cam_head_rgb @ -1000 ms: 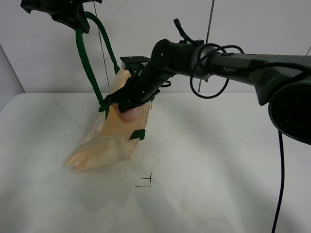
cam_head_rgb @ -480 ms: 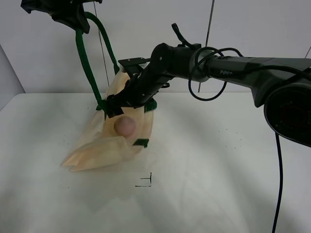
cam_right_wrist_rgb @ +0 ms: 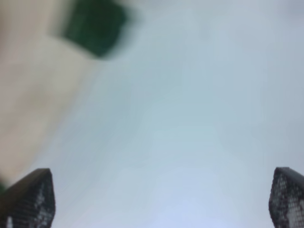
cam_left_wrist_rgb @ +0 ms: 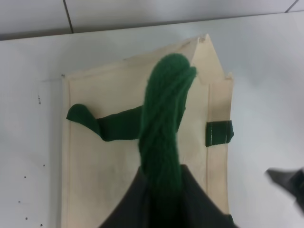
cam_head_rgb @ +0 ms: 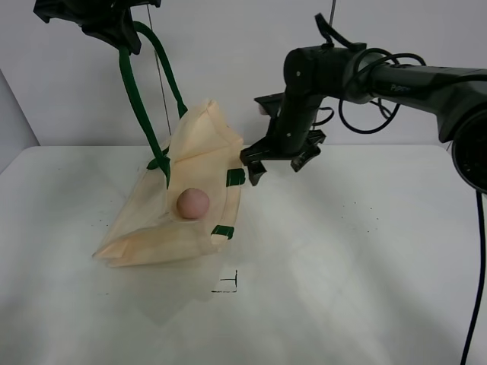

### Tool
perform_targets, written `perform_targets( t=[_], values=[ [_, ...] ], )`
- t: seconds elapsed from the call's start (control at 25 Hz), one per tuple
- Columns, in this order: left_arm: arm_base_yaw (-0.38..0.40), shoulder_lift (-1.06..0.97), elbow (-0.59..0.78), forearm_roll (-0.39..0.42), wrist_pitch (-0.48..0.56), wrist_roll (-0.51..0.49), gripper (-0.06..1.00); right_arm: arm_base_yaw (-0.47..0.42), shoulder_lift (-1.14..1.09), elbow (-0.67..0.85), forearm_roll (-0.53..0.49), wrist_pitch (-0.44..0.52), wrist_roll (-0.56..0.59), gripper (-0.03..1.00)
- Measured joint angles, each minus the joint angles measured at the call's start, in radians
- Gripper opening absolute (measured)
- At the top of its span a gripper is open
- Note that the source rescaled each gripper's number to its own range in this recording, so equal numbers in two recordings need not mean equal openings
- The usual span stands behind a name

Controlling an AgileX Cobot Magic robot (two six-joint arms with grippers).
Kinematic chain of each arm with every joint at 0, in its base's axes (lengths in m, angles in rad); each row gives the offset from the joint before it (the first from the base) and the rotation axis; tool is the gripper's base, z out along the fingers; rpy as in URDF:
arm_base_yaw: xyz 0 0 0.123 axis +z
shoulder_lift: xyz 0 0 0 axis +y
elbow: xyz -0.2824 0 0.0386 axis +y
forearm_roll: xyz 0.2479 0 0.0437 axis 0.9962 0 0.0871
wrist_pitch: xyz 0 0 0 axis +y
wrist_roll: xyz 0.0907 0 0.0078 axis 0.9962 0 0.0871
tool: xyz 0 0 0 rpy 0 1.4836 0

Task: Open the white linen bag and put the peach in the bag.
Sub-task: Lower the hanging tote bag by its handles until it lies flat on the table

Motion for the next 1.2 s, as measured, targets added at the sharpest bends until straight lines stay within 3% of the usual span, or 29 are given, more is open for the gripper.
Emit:
perform_targets(
  t=[0.4, 0.56, 0.8, 1.04, 1.2],
  values=[
    [0.0, 0.0, 0.0, 0.0, 0.0, 0.0, 0.0, -0.322, 0.0, 0.0, -0.009, 0.043, 0.005, 1.0],
    [0.0, 0.0, 0.0, 0.0, 0.0, 0.0, 0.0, -0.407, 0.0, 0.0, -0.013, 0.085, -0.007, 1.0],
    [0.0, 0.0, 0.0, 0.0, 0.0, 0.0, 0.0, -0.423, 0.0, 0.0, -0.009, 0.173, -0.041, 1.0],
    [0.0, 0.0, 0.0, 0.0, 0.0, 0.0, 0.0, -0.423, -0.029, 0.011, -0.001, 0.174, -0.051, 1.0],
    [0.0, 0.0, 0.0, 0.0, 0.0, 0.0, 0.0, -0.423, -0.151, 0.117, 0.01, 0.174, -0.063, 1.0]
  ],
)
